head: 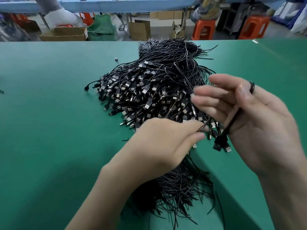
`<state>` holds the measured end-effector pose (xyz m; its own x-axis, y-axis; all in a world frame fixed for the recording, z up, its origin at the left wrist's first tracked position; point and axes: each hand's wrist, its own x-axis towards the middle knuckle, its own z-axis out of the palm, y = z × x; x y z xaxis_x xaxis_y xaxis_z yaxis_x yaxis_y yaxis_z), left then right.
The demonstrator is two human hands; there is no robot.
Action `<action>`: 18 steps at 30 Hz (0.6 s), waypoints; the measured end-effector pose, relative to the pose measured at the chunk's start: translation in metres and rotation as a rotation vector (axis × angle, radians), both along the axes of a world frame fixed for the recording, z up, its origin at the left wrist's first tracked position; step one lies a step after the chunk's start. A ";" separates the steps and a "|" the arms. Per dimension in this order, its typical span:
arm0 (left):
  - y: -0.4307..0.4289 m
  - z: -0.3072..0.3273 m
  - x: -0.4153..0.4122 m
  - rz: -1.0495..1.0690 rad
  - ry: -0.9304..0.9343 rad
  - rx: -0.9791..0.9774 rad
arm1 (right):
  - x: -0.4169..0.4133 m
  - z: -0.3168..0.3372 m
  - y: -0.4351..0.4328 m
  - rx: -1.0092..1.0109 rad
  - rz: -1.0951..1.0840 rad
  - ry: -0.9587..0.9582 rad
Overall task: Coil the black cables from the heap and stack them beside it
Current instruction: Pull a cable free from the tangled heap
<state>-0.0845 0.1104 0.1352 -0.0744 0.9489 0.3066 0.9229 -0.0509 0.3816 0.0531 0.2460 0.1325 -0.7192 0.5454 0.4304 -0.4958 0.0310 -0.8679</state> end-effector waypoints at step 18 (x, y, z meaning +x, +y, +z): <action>0.005 -0.028 -0.009 -0.019 -0.611 0.103 | -0.022 0.002 -0.043 -0.238 0.285 0.086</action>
